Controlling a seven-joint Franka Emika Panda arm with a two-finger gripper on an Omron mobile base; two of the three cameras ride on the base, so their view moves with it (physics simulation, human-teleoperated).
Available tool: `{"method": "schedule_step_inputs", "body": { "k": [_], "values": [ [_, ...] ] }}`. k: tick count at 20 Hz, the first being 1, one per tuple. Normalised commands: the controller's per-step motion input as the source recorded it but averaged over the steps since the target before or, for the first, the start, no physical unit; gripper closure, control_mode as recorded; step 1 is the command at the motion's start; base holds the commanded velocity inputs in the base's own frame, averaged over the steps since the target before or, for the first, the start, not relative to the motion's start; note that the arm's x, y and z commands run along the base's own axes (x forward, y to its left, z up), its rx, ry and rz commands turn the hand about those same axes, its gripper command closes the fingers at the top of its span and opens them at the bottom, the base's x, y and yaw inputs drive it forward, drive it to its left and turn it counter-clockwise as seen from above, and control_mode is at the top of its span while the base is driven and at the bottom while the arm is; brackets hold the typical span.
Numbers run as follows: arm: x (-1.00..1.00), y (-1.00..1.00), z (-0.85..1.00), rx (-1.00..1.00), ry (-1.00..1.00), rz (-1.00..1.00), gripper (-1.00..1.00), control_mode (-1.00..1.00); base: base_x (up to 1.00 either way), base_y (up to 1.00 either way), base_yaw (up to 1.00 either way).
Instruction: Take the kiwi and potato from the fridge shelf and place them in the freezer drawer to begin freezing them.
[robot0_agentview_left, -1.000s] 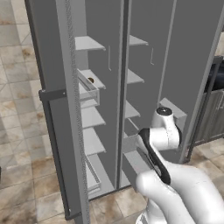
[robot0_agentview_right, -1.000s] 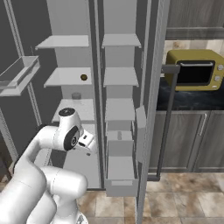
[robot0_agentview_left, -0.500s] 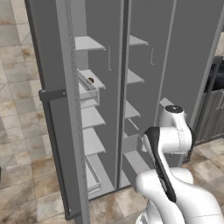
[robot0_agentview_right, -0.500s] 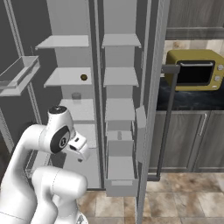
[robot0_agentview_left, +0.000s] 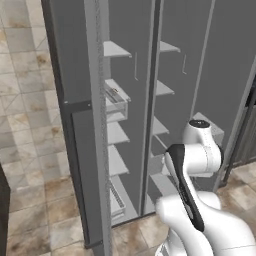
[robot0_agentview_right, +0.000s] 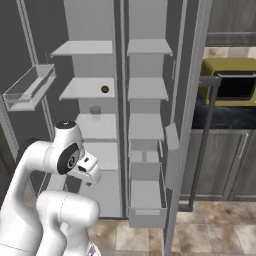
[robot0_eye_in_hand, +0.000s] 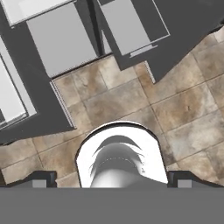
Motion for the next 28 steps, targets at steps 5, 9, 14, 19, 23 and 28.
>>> {"method": "schedule_step_inputs", "body": {
  "k": [5, 9, 14, 19, 23, 28],
  "values": [
    [0.0, 0.0, 0.0, 0.0, 0.0, 0.0, -1.0, 1.0, 0.13, 0.19, 0.27],
    [0.0, 0.0, 0.0, 0.0, 0.0, 0.0, -1.0, 1.0, 0.0, 0.0, 0.31],
    [0.0, 0.0, 0.0, 0.0, 0.0, 0.0, -1.0, 1.0, 0.0, 0.0, 0.31],
    [0.0, 0.0, 0.0, 0.0, 0.0, 0.0, -1.0, 1.0, -0.06, -0.52, 0.24],
    [0.0, 0.0, 0.0, 0.0, 0.0, 0.0, -1.0, 1.0, 0.02, -0.45, 0.26],
    [0.0, 0.0, 0.0, 0.0, 0.0, 0.0, -1.0, 1.0, 0.49, -0.08, 0.18]
  ]
}}
